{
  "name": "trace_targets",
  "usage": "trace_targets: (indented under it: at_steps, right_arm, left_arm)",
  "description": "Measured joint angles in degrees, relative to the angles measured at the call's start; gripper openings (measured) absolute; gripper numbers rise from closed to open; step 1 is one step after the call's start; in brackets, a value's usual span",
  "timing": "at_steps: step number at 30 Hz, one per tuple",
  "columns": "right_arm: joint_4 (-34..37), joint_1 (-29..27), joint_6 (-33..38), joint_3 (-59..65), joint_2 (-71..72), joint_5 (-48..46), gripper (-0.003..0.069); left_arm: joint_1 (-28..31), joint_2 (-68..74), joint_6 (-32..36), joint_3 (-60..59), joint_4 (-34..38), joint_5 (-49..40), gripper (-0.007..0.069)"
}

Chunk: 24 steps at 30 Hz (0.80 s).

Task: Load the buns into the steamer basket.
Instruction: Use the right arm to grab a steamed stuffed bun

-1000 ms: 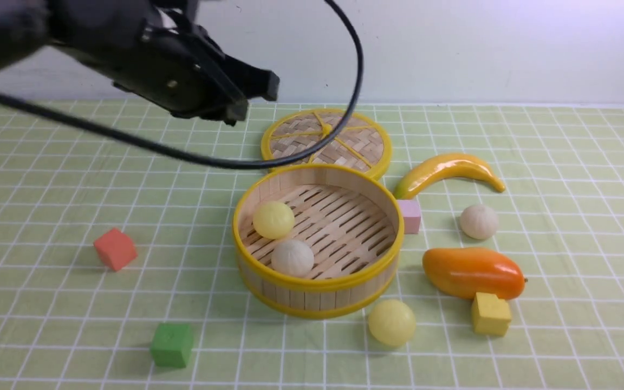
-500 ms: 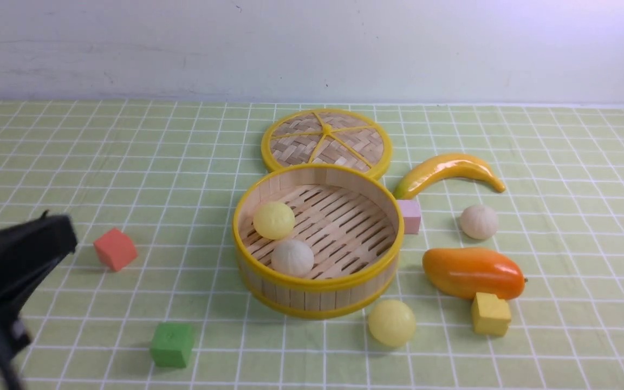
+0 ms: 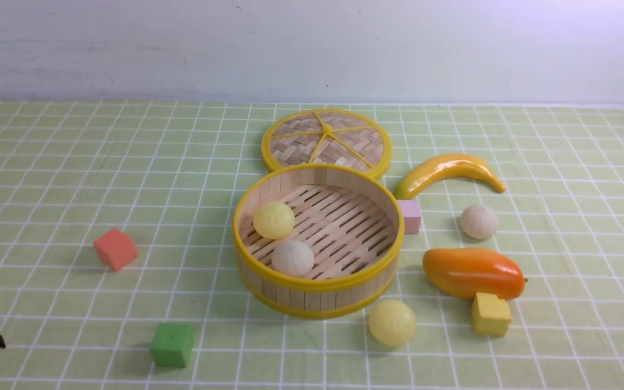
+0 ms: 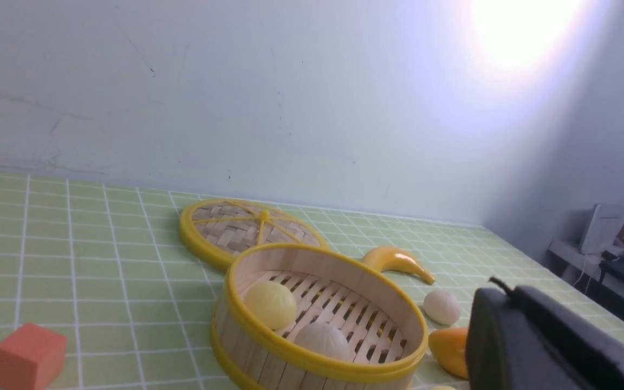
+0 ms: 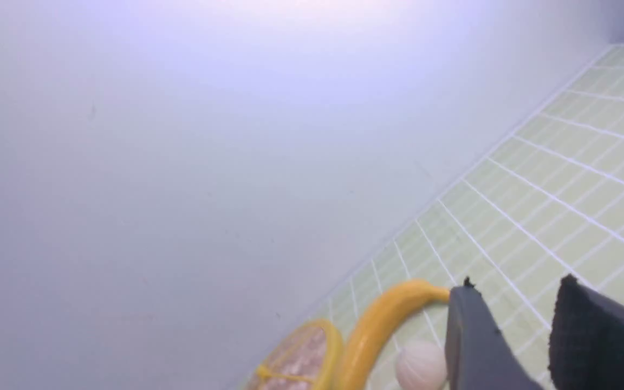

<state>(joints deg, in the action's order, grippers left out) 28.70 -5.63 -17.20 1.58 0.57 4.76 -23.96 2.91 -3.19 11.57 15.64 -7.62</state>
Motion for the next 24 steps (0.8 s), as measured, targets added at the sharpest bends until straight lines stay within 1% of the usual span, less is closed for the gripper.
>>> trace_targets:
  at_steps: [1, 2, 4, 5, 6, 7, 8, 9, 11, 12, 13, 14, 17, 19, 20, 21, 24]
  right_arm:
    - [1.1, 0.0, -0.4, -0.3, -0.7, 0.1, 0.0171]
    - [1.2, 0.0, -0.5, -0.4, -0.9, -0.1, 0.0165]
    - [1.0, 0.0, -0.6, -2.7, -4.2, -2.0, 0.0086]
    - [0.1, 0.0, -0.6, -4.4, -6.1, -3.2, 0.0051]
    - [-2.3, 0.0, -0.6, -7.6, -9.7, -4.8, 0.0009]
    - [-4.2, 0.0, -0.6, -9.8, -11.3, -6.2, -0.0003]
    - [-5.1, 0.0, -0.6, -11.1, -12.3, -6.9, -0.0009]
    - [-9.6, 0.4, -0.6, -16.8, -16.8, -10.2, -0.0017]
    - [-14.4, 1.8, 0.0, -24.0, -22.1, -15.3, -0.0015]
    - [-14.9, 2.0, 0.3, -24.8, -23.3, -16.6, -0.0015]
    - [-17.6, 4.0, 1.8, -30.4, -26.9, -21.1, -0.0012]
    - [-18.8, 5.7, 3.6, -34.4, -30.0, -25.1, -0.0008]
    - [-20.1, 11.4, 10.7, -44.7, -40.3, -39.4, -0.0003]
    - [-20.3, 14.9, 13.6, -50.3, -46.9, -47.9, -0.0002]
    - [-20.3, 15.5, 13.8, -50.8, -47.6, -48.6, -0.0001]
    - [-20.3, 17.3, 14.8, -53.1, -52.0, -53.4, -0.0002]
    - [-20.5, 22.1, 15.5, -56.4, -61.1, -58.5, -0.0002]
  left_arm:
    - [0.0, -0.1, 0.0, -0.5, 0.0, -0.6, -0.0013]
    - [0.0, -0.1, 0.0, -0.7, 0.0, -1.0, -0.0013]
    - [0.0, -0.1, 0.0, -1.4, 0.0, -3.1, -0.0013]
    - [0.0, -0.1, 0.0, -1.6, 0.0, -4.3, -0.0013]
    - [0.0, -0.1, 0.1, -1.7, 0.0, -4.9, -0.0013]
    - [0.0, -0.1, 0.1, -1.8, 0.0, -5.1, -0.0013]
    - [0.0, -0.1, 0.1, -1.8, 0.0, -5.1, -0.0013]
    - [0.0, -0.1, 0.1, -1.8, 0.0, -5.3, -0.0013]
    - [0.0, -0.1, 0.1, -1.8, 0.0, -5.5, -0.0013]
    - [0.0, -0.1, 0.1, -1.8, 0.0, -5.5, -0.0013]
    - [0.0, -0.1, 0.1, -1.8, 0.0, -5.5, -0.0013]
    - [0.0, -0.1, 0.1, -1.8, 0.0, -5.6, -0.0013]
    - [0.0, -0.1, 0.1, -1.8, 0.0, -5.8, -0.0013]
    - [0.0, -0.1, 0.1, -1.8, 0.0, -5.8, -0.0013]
    - [0.0, -0.1, 0.1, -1.8, 0.0, -5.8, -0.0013]
    - [0.0, -0.1, 0.1, -1.8, 0.0, -5.8, -0.0013]
    - [0.0, -0.1, 0.1, -1.8, 0.0, -5.8, -0.0013]
